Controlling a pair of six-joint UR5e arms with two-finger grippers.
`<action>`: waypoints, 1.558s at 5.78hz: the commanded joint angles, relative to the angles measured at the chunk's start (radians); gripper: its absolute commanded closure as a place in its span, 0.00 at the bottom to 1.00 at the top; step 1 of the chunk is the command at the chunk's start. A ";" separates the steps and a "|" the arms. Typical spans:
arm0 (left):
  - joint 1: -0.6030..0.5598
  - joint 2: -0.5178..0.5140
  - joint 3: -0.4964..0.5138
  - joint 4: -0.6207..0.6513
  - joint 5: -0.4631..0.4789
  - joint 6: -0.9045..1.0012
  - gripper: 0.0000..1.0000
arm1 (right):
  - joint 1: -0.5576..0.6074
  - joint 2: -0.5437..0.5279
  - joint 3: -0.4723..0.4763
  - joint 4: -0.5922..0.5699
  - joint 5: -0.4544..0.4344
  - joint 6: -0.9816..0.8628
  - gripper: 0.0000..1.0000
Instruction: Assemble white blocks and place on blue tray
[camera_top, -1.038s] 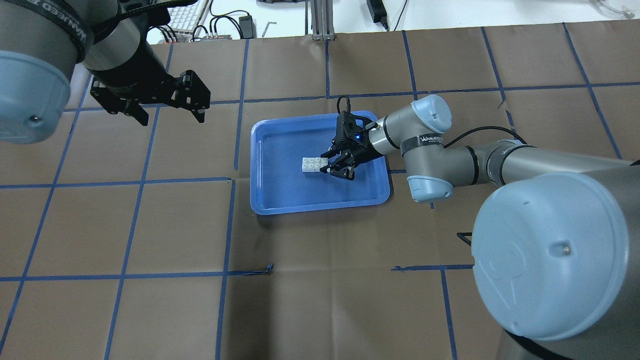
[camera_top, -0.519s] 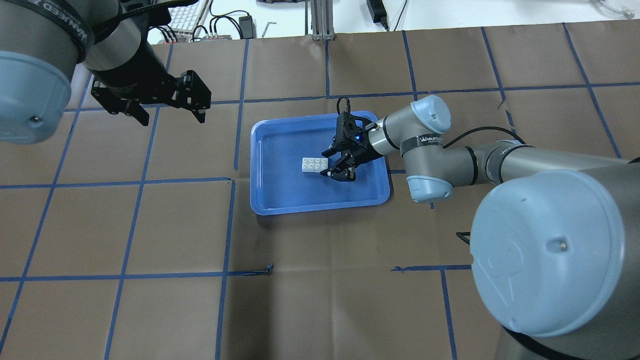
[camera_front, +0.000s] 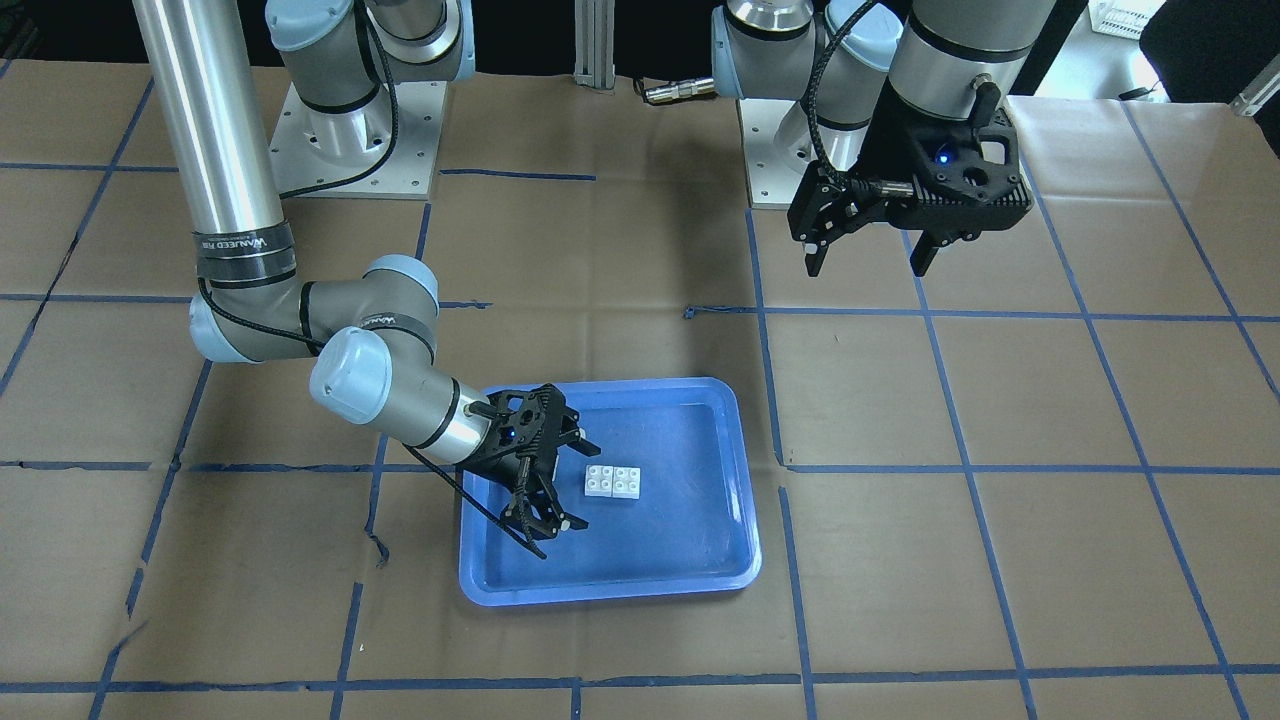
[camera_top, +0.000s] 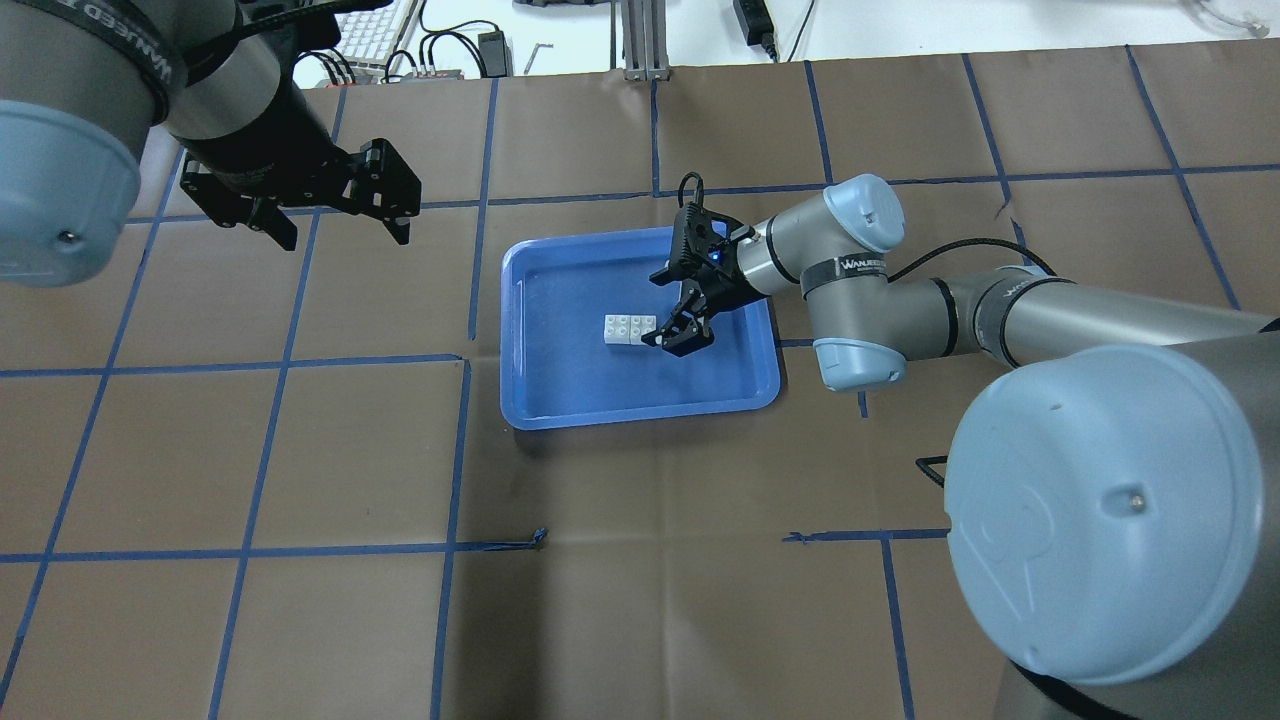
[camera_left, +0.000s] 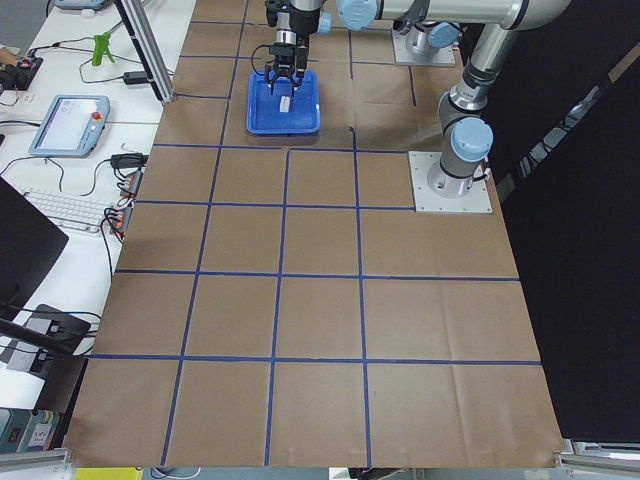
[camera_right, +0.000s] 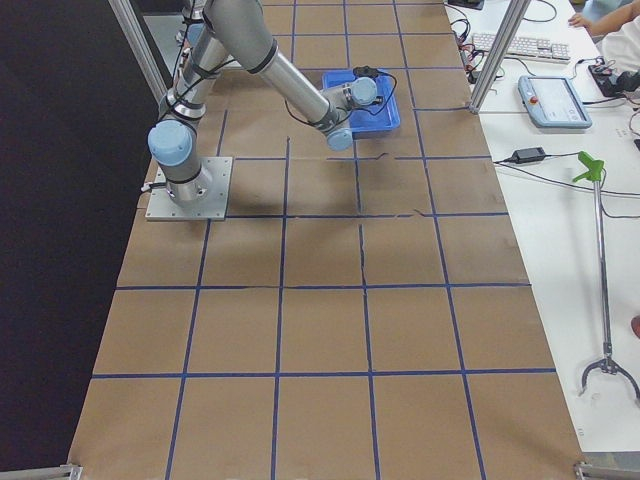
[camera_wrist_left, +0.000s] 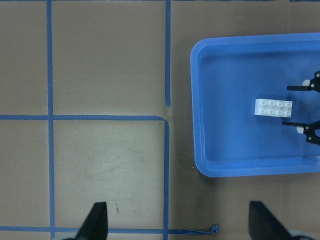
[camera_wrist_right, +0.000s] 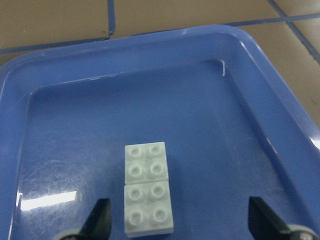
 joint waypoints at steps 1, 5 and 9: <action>0.000 0.000 0.000 -0.001 0.000 0.000 0.00 | -0.005 -0.056 -0.065 0.026 -0.105 0.158 0.00; 0.002 0.005 0.000 -0.001 0.000 0.000 0.00 | -0.013 -0.292 -0.258 0.701 -0.532 0.595 0.00; 0.003 0.006 0.002 -0.001 -0.002 0.000 0.00 | -0.092 -0.536 -0.259 1.124 -0.702 1.045 0.00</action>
